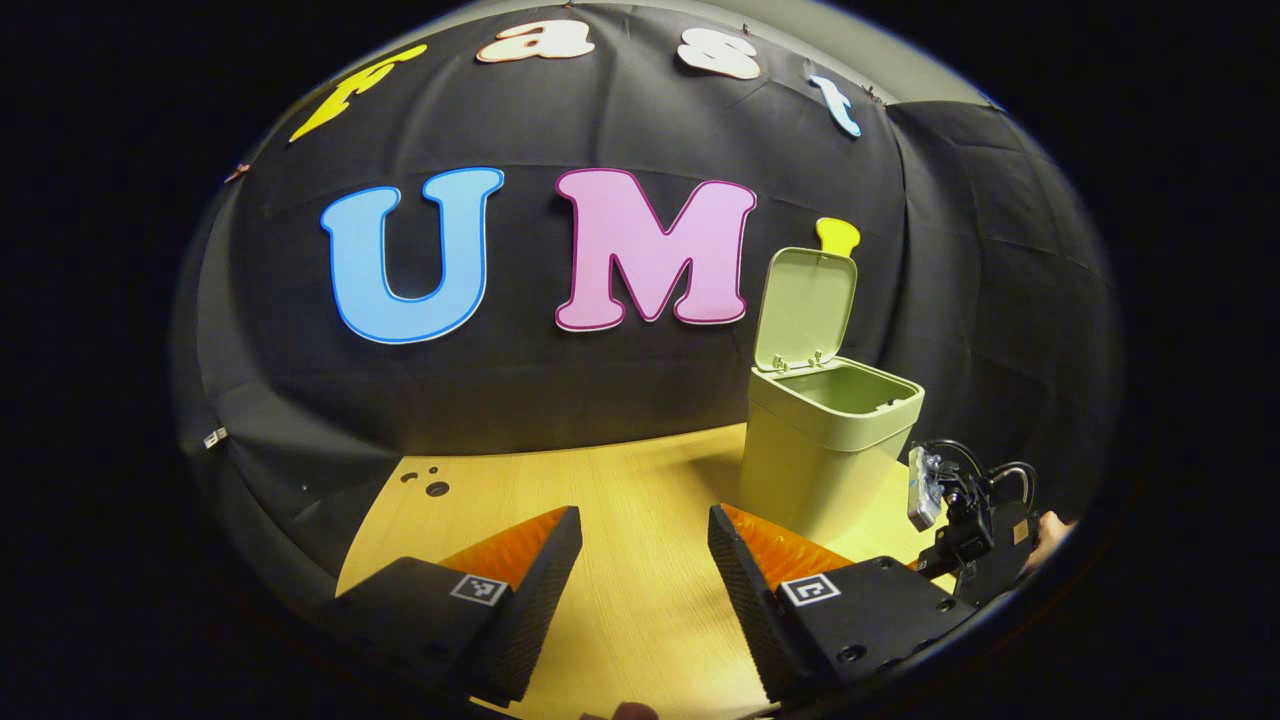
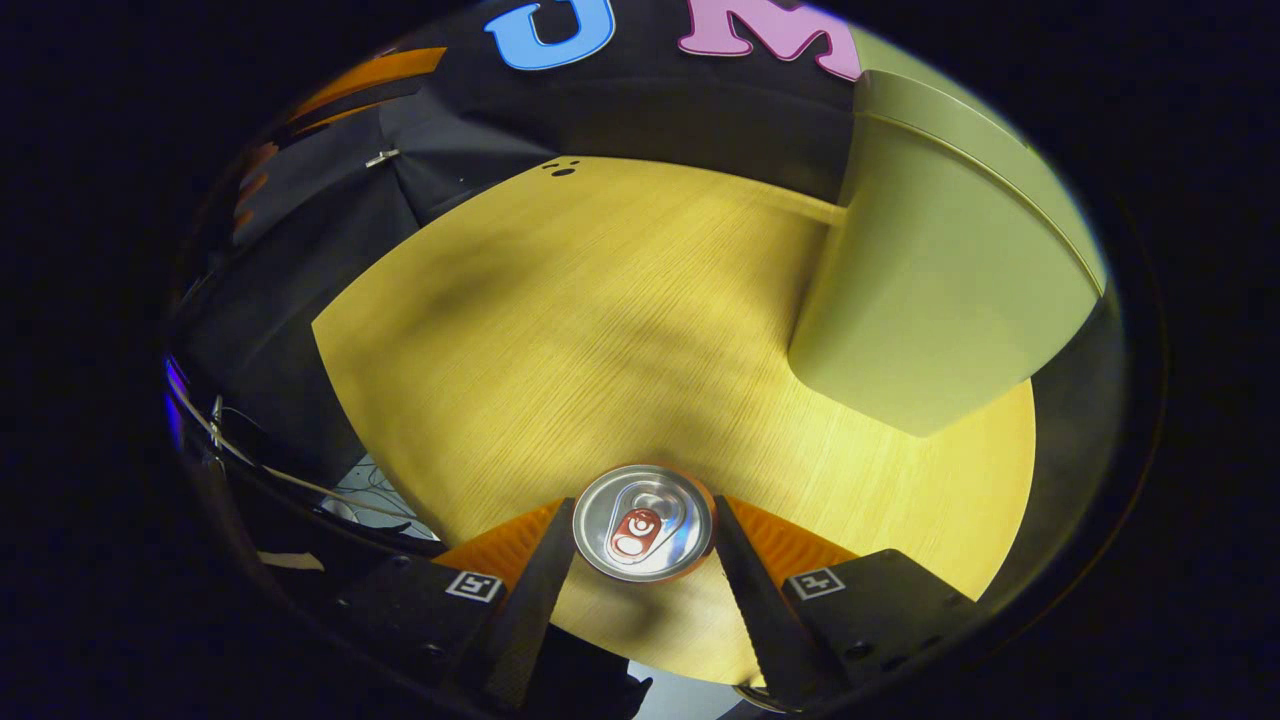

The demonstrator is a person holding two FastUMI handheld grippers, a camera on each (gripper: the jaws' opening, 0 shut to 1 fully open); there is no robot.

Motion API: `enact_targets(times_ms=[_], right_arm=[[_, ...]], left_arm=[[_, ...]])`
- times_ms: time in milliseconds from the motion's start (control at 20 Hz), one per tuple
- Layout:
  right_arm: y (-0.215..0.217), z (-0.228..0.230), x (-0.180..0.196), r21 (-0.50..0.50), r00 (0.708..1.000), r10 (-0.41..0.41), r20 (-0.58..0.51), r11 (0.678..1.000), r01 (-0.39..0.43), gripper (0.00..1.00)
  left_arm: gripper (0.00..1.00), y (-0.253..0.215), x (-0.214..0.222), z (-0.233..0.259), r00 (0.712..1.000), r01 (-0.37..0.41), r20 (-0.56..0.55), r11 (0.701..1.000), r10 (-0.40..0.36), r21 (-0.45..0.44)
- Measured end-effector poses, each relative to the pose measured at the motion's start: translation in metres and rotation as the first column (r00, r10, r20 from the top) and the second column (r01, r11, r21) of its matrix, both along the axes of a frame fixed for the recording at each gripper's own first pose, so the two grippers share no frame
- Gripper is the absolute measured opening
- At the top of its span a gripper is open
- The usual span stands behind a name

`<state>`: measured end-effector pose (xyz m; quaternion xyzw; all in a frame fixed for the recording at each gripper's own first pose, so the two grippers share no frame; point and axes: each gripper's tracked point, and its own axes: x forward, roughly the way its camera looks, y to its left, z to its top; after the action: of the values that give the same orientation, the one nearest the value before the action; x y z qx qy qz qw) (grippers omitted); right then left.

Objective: Press the lid of the desktop garbage bin to open it, pick up the crumpled paper on the desktop and throw it into the bin, then pick up the pop can on the desktop and drop it into the bin, and finally close the garbage bin lid.

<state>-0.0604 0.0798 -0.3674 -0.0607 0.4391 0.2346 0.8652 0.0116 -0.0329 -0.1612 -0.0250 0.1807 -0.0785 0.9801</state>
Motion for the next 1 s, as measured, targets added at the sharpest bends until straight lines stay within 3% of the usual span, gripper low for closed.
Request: enact_targets(times_ms=[700, 750, 800, 1000], right_arm=[[0.003, 0.018, 0.011, 0.108, 0.994, -0.078, 0.07, 0.992, 0.071, 0.86], [0.003, 0.02, 0.012, 0.119, 0.993, -0.085, 0.079, 0.99, 0.075, 0.82], [0.003, 0.024, 0.013, 0.13, 0.992, -0.092, 0.088, 0.988, 0.08, 0.87], [0.004, 0.048, 0.018, 0.191, 0.985, -0.124, 0.122, 0.977, 0.1, 0.86]], left_arm=[[0.84, 0.006, 0.006, -0.009, 1.0, -0.006, -0.017, 1.0, 0.006, -0.017], [0.84, 0.006, 0.007, -0.009, 1.0, -0.007, -0.017, 1.0, 0.007, -0.019], [0.84, 0.005, 0.007, -0.011, 1.0, -0.006, -0.018, 1.0, 0.006, -0.023], [0.84, 0.004, 0.007, -0.014, 1.0, -0.004, -0.023, 1.0, 0.004, -0.03]])
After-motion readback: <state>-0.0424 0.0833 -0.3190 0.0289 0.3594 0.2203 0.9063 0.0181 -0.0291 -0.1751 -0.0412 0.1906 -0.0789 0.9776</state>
